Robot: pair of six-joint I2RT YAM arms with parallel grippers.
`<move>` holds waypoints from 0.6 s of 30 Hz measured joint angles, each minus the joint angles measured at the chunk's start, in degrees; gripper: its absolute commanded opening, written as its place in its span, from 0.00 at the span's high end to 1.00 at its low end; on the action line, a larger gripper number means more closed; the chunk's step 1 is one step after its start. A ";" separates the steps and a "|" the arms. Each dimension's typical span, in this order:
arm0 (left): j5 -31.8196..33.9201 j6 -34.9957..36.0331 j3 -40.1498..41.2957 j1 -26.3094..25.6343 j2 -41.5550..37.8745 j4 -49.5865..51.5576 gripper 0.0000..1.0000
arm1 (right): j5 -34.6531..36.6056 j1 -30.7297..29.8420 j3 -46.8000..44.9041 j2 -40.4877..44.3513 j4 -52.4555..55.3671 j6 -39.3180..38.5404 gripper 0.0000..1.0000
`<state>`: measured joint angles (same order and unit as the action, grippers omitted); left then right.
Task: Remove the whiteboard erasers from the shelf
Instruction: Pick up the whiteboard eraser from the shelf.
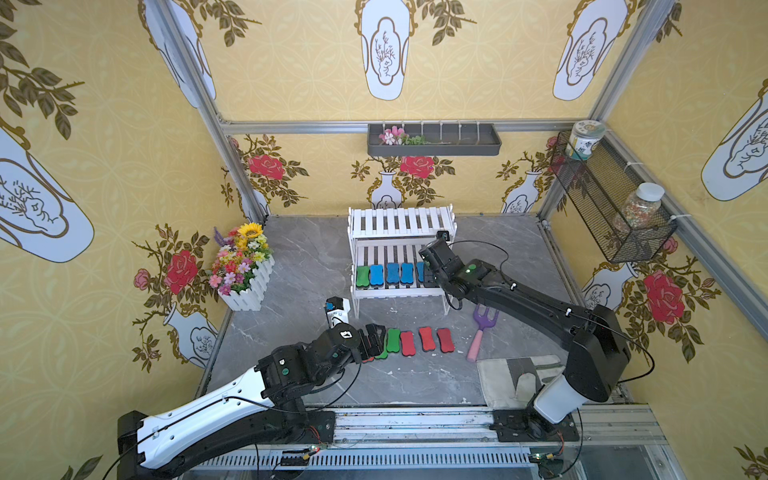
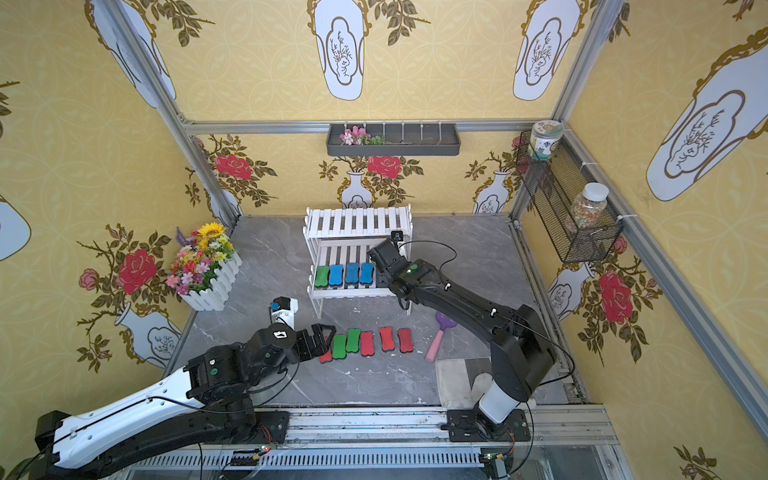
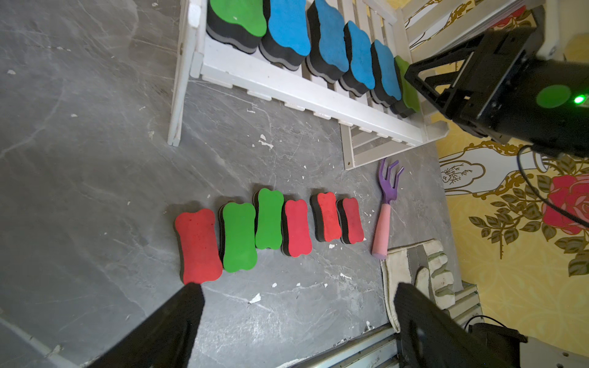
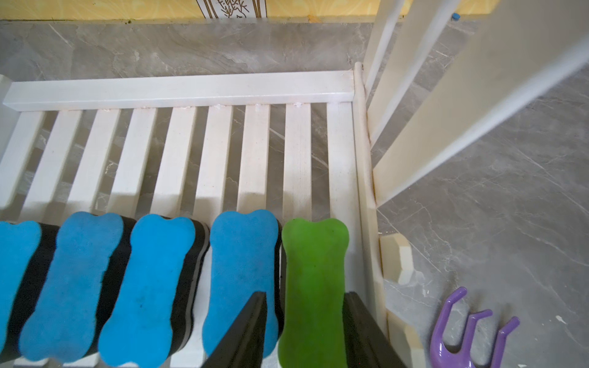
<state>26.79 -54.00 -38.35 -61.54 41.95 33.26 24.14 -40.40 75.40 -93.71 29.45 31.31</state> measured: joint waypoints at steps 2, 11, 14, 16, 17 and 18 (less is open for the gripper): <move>0.00 0.00 0.00 0.00 -0.11 0.00 0.00 | 0.00 0.15 0.04 -0.28 0.39 0.00 0.56; 0.04 -0.02 0.00 0.00 -0.87 0.55 0.00 | -0.04 0.37 0.04 -1.38 0.50 0.20 0.56; 0.09 -0.02 0.00 0.00 -0.98 0.85 0.00 | -0.07 0.37 0.02 -1.57 0.46 0.33 0.56; 0.17 -0.02 0.02 0.00 -0.98 0.85 0.01 | -0.02 0.42 0.02 -1.86 0.42 0.44 0.57; 0.22 -0.02 0.02 0.00 -0.98 0.87 0.01 | 0.02 0.42 0.02 -2.03 0.35 0.48 0.57; 0.22 -0.02 0.02 0.00 -0.98 0.87 0.01 | 0.02 0.42 0.02 -2.14 0.28 0.63 0.58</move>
<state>27.00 -54.02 -38.33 -61.54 40.97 34.13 24.16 -39.99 75.42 -95.85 29.74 31.94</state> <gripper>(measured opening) 0.994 0.434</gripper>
